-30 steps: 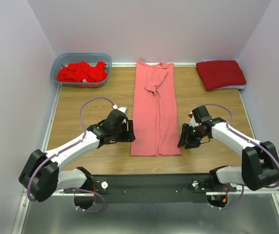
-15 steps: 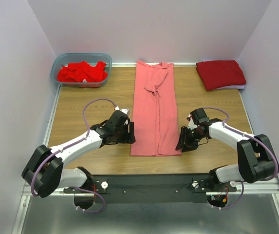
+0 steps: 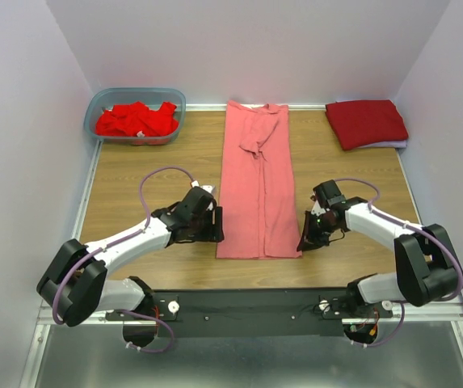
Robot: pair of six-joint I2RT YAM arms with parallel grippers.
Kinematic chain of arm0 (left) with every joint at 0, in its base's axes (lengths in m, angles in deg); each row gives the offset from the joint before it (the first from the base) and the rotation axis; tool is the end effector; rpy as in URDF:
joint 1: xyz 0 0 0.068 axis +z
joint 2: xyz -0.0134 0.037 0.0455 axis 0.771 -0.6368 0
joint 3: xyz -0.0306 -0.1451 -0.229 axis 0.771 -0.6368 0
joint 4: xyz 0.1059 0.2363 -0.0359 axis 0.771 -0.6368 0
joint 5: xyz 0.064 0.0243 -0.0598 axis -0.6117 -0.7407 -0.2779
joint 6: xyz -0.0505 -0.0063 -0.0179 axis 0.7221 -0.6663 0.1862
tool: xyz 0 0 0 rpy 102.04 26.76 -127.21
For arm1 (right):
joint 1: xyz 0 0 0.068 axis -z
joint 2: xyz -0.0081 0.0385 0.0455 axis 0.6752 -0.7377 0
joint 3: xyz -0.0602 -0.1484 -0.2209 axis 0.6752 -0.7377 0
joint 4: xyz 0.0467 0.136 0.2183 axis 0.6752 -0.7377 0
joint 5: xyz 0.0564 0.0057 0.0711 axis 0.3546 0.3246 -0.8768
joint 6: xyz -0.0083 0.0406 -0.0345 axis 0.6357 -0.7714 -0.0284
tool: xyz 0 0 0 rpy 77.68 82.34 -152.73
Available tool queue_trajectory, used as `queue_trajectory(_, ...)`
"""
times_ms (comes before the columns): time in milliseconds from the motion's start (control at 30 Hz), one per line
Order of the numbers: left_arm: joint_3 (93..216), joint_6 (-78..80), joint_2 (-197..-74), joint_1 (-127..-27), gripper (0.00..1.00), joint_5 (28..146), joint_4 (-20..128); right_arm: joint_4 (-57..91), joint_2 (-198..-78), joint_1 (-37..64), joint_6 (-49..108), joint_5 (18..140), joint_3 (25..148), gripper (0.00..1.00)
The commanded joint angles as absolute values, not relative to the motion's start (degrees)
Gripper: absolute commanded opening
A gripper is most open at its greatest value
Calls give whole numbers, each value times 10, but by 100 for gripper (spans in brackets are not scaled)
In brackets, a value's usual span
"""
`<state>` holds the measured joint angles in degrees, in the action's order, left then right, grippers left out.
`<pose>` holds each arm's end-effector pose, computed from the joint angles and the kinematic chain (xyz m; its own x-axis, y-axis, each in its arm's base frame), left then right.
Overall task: Fold and stack the t-shirts
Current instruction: Fold the tshirt
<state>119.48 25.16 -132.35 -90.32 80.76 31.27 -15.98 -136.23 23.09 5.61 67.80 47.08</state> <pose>0.1809 -0.1527 0.1840 -0.8968 -0.0165 -0.4422 0.1586 0.9210 -0.3559 0.2010 0.0829 0.1453 -0.9856 0.1637 -0.0432 0.1343 0.9113 0.3893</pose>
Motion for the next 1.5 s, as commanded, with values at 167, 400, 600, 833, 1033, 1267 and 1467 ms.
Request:
queue_trajectory(167, 1196, 251, -1330, -918, 71, 793, 299, -184, -1355, 191, 33, 743, 466, 2)
queue_trajectory(400, 1206, 266, -1358, -935, 56, 772, 280, -185, -1348, 171, 30, 751, 466, 0)
queue_trajectory(600, 1225, 279, -1391, -949, 49, 748, 261, -180, -1348, 167, 35, 744, 466, 1)
queue_trajectory(833, 1247, 296, -1444, -981, 49, 736, 224, -174, -1340, 163, 36, 738, 465, 0)
queue_trajectory(1033, 1252, 314, -1463, -1005, 48, 720, 199, -174, -1332, 162, 37, 734, 465, 0)
queue_trajectory(1267, 1254, 329, -1465, -1012, 47, 702, 179, -172, -1333, 161, 39, 732, 466, 0)
queue_trajectory(1467, 1252, 332, -1466, -1013, 45, 700, 175, -171, -1334, 161, 39, 732, 466, 0)
